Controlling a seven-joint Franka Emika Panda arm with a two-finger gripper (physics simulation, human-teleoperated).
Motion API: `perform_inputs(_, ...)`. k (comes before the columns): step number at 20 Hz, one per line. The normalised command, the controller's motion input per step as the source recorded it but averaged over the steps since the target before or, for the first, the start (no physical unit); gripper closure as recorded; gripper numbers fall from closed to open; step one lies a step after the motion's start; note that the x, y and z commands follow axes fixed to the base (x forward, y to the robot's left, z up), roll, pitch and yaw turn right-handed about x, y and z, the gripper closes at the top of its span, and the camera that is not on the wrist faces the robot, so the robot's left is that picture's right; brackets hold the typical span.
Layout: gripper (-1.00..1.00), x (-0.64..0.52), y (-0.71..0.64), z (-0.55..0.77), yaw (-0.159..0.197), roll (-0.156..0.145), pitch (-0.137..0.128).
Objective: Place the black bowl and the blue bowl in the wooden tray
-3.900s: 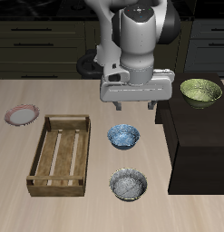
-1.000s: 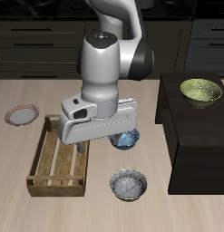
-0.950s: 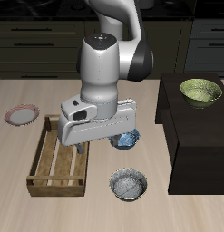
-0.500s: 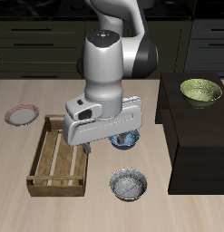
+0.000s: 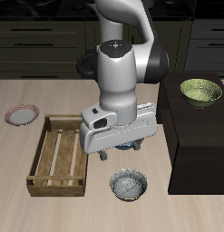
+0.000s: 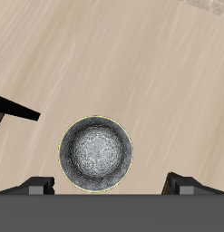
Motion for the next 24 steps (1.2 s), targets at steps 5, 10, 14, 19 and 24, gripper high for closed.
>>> perform_inputs(5,-1.0,0.15,0.11,-0.18,0.011,0.008,0.021)
perform_inputs(10,-1.0,0.08,-0.08,-0.04,0.009,-0.01,0.0)
perform_inputs(14,-1.0,0.02,-0.07,-0.02,0.016,0.006,0.001)
perform_inputs(19,-1.0,0.04,-0.13,-0.17,-0.004,-0.018,0.025)
perform_inputs(24,-1.0,0.03,-0.13,-0.06,-0.014,-0.01,0.011)
